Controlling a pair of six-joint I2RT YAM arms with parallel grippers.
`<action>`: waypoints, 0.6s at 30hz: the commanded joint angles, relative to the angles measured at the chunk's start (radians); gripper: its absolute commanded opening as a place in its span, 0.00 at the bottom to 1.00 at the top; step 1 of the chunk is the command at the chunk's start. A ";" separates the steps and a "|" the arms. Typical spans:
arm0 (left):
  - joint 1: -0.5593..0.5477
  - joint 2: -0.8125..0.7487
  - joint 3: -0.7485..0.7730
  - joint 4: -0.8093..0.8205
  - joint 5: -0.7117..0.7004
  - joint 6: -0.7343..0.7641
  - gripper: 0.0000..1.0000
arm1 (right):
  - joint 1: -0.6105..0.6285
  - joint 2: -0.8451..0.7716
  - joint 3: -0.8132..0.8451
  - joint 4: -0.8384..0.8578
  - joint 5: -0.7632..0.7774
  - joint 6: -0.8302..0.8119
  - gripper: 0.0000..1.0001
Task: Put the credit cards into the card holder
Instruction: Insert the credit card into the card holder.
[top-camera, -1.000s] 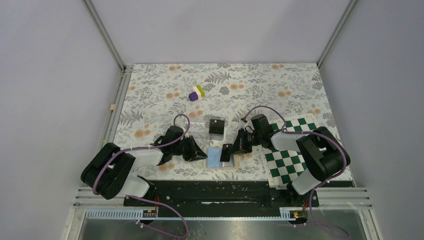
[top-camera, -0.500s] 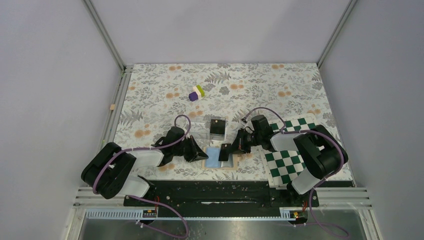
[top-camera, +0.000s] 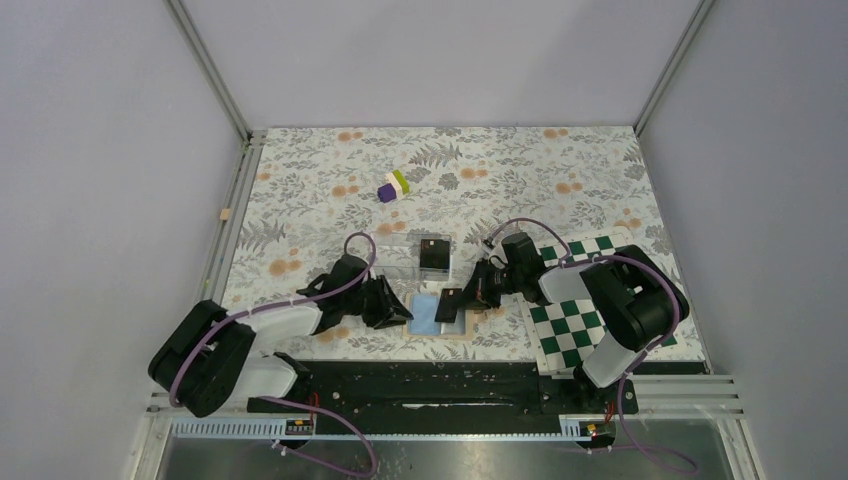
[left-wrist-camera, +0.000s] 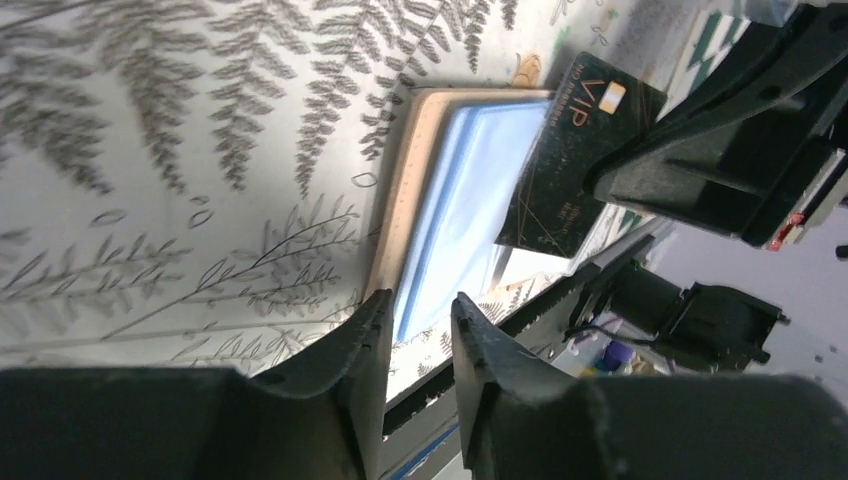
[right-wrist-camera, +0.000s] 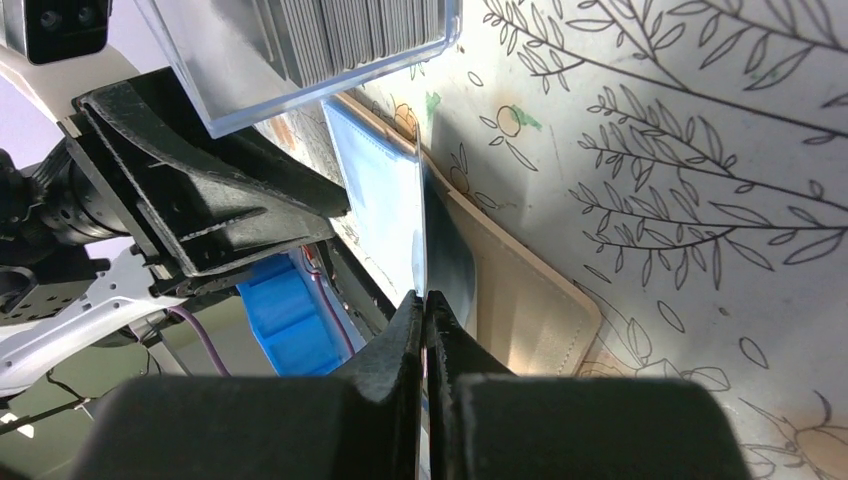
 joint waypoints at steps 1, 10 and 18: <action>-0.002 -0.084 0.084 -0.292 -0.134 0.079 0.31 | -0.003 -0.007 0.002 -0.022 0.032 -0.033 0.00; -0.002 0.050 0.064 -0.139 -0.036 0.043 0.20 | -0.003 -0.014 0.008 -0.058 0.060 -0.078 0.00; -0.025 0.079 0.043 -0.065 -0.009 0.003 0.07 | -0.003 0.017 -0.003 0.021 0.026 -0.036 0.00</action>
